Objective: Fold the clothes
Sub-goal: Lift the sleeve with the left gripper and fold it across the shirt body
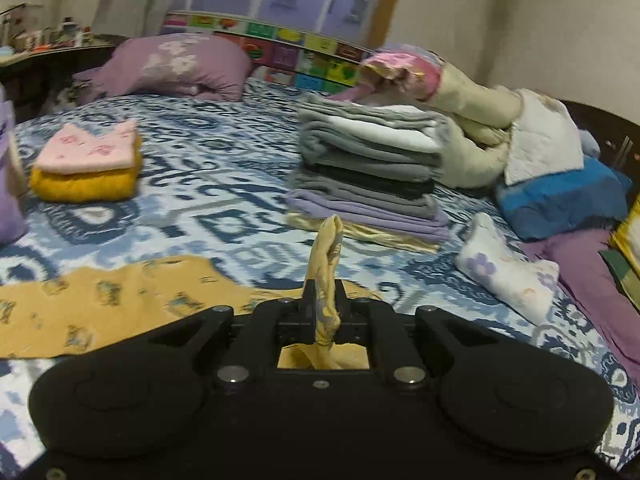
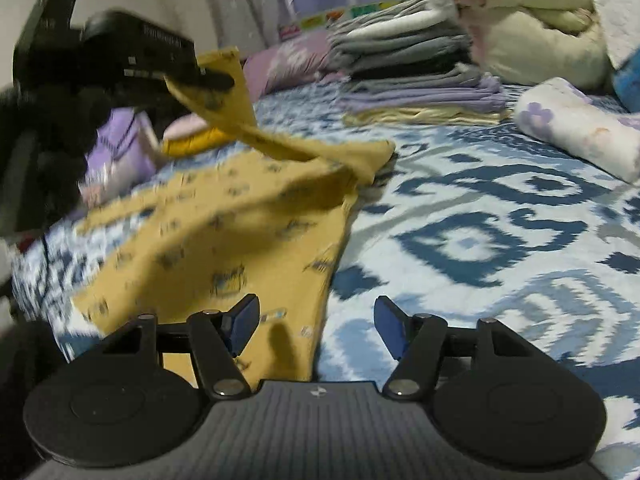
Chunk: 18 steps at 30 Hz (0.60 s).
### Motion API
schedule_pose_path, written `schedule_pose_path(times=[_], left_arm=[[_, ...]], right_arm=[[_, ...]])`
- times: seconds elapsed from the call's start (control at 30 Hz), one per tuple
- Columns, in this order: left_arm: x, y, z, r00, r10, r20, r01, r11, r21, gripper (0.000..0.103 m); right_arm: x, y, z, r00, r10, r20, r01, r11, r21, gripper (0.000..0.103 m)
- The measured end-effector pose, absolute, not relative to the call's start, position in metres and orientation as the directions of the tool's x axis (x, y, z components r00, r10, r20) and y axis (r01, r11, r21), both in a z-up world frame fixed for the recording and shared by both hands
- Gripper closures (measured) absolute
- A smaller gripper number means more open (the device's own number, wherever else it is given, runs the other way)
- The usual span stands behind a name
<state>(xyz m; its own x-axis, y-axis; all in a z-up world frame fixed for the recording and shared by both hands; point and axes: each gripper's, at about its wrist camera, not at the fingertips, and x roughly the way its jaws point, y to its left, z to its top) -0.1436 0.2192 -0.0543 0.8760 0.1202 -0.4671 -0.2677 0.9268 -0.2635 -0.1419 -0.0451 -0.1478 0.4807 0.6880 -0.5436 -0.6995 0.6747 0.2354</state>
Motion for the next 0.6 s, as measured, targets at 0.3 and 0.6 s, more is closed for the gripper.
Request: schedule_pose_path(times=[0.3,0.6], left_arm=[[-0.171,0.275,-0.066,0.876,0.186,-0.445,-0.344,0.889,-0.304,0.098],[-0.178,0.306,-0.081,0.866,0.205,-0.456,-0.362,0.886,-0.289,0.098]], right_arm=[[-0.15,-0.032,-0.153,0.513,0.643,-0.569,-0.709,0.691,0.141,0.073],[-0.165,-0.024,-0.147,0.531,0.64,-0.555,-0.742,0.668,0.06,0.098]])
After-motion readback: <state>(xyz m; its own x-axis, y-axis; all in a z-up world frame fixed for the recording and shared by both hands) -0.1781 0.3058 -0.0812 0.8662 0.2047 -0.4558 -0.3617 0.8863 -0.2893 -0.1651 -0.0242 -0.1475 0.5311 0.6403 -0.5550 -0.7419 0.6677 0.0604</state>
